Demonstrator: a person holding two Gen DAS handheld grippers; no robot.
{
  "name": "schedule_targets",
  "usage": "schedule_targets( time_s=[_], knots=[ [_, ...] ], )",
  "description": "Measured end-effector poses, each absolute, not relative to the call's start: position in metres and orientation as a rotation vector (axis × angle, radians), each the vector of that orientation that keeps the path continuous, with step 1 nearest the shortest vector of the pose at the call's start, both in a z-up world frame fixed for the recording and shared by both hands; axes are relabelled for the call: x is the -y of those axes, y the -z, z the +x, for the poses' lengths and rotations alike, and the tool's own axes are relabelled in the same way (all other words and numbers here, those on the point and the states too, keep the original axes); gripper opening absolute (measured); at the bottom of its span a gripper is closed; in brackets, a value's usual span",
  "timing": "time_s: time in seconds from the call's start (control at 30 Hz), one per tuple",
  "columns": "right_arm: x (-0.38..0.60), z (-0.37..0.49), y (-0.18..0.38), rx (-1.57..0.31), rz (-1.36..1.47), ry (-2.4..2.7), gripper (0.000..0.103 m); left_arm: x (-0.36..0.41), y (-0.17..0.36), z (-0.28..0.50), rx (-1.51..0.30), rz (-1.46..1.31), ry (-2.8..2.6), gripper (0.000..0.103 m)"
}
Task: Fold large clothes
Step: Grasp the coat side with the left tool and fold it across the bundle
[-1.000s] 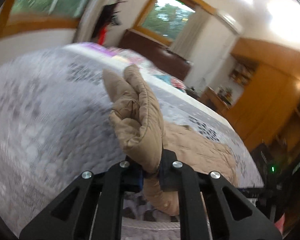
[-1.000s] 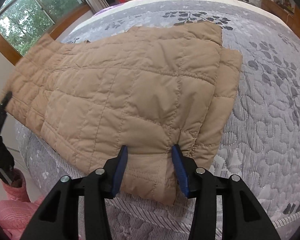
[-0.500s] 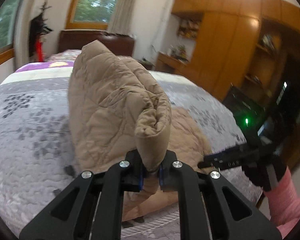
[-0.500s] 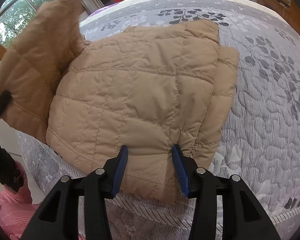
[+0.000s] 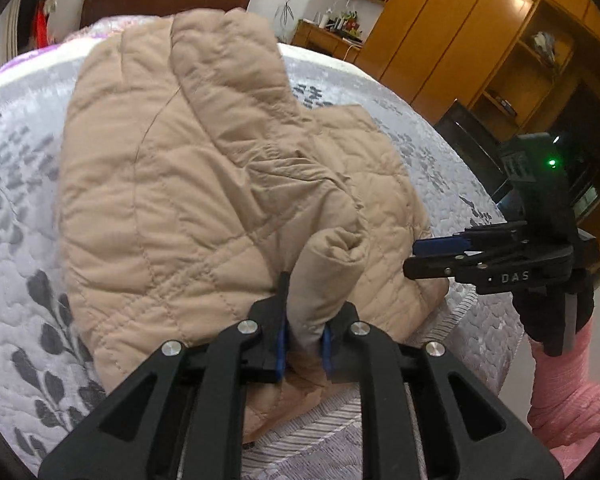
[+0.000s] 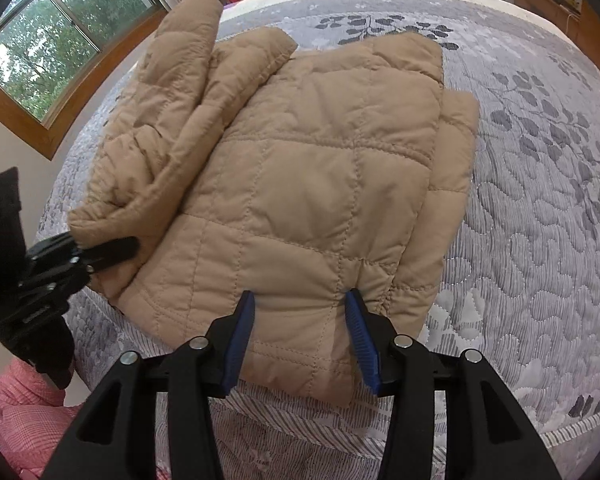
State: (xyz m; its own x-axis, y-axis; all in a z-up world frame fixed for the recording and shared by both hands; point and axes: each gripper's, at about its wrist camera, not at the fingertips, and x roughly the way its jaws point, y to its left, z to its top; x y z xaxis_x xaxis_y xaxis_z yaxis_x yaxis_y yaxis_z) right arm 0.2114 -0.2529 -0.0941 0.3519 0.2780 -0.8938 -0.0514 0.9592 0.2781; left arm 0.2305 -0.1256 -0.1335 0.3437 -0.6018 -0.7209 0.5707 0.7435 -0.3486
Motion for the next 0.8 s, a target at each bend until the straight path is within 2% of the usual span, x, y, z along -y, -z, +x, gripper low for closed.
schedule_targets(
  time_s=[0.43,0.6,0.67,0.8],
  knots=[
    [0.248,0.213,0.095,-1.199,0.191,-0.204,0.053,0.133,0.129,0.225,-0.941,-0.023,0.755,0.014],
    [0.249,0.213,0.084,-1.194,0.196,-0.194,0.053,0.117,0.108,0.212,-0.939,-0.042,0.79,0.022],
    [0.25,0.213,0.077,-1.181,0.21,-0.196,0.059,0.103,0.098,0.21,-0.959,-0.101,0.824,0.026],
    [0.253,0.219,0.057,-1.141,0.223,-0.203,0.063,0.068,0.073,0.208,-0.94,-0.194,0.849,0.026]
  ],
)
